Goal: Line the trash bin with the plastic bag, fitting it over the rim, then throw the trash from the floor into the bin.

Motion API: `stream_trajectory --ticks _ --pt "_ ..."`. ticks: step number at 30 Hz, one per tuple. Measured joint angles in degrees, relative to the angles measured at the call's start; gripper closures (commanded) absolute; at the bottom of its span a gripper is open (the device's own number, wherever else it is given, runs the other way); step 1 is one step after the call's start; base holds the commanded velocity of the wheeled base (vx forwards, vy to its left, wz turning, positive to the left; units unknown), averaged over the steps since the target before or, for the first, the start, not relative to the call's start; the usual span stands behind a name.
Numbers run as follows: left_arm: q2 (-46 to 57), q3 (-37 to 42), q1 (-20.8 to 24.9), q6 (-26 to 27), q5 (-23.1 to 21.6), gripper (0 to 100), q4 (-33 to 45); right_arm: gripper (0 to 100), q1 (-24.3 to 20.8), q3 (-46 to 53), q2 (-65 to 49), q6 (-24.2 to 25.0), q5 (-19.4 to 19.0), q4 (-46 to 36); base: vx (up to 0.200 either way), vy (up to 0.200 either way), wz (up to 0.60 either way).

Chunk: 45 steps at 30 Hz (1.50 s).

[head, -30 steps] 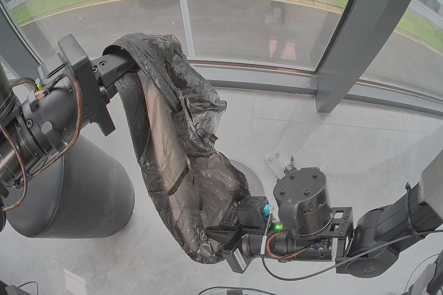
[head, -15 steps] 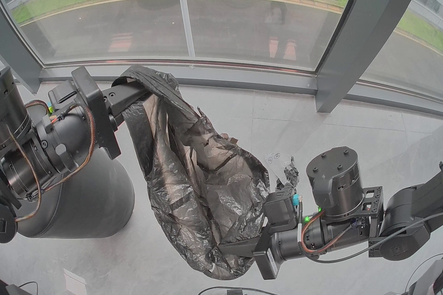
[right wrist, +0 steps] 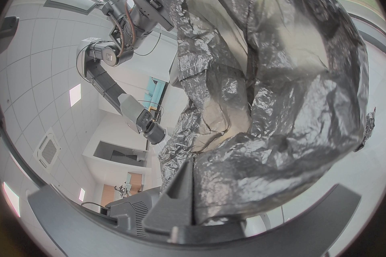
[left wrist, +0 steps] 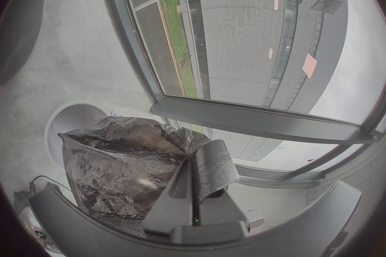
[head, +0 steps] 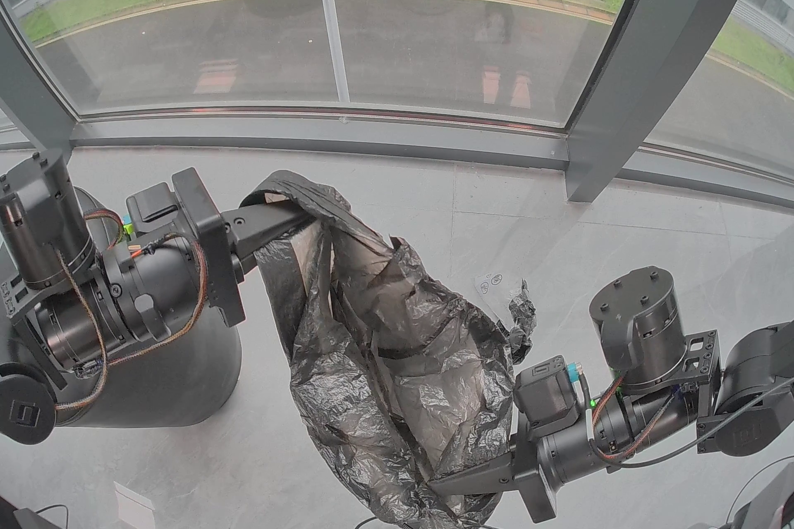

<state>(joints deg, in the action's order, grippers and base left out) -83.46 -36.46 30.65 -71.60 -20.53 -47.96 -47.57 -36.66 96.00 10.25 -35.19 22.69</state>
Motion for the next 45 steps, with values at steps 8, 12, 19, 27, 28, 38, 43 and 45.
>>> stream_trajectory --ticks 8,12,19,27,28,38,43,45 --pt "-2.8 0.3 0.0 -1.2 -1.0 100 -3.6 100 0.5 0.9 -0.2 -0.1 -0.4 0.3 0.0 0.0 0.0" --pt "-4.8 0.7 0.1 -1.6 -1.0 100 -6.5 100 2.0 1.0 -0.1 -0.2 -0.5 0.3 0.0 0.0 0.0" --pt "-8.0 0.9 0.2 -1.8 -1.0 100 -7.5 100 5.1 1.4 1.2 -0.5 -2.1 0.5 0.0 0.0 0.0" --pt "-10.7 0.8 -0.2 -1.8 -1.0 100 -7.6 100 6.6 2.1 3.7 -0.6 -2.2 6.2 0.0 0.0 0.0" --pt "-11.0 0.8 -0.3 -1.8 -1.0 100 -7.6 100 6.7 2.3 4.2 -0.5 -2.2 7.3 0.0 0.0 0.0" --pt "-14.0 1.3 -1.0 -1.8 -1.0 100 -11.7 100 7.1 4.0 10.6 -0.5 -2.2 14.6 0.0 0.0 0.0" --pt "-16.5 1.5 -1.6 -1.8 -1.0 100 -14.0 100 7.7 3.9 13.9 -0.6 -2.1 17.8 0.0 0.0 0.0" --pt "-17.6 1.6 -2.0 -1.8 -1.0 100 -15.2 100 8.2 3.9 14.9 -0.6 -2.0 19.1 0.0 0.0 0.0"
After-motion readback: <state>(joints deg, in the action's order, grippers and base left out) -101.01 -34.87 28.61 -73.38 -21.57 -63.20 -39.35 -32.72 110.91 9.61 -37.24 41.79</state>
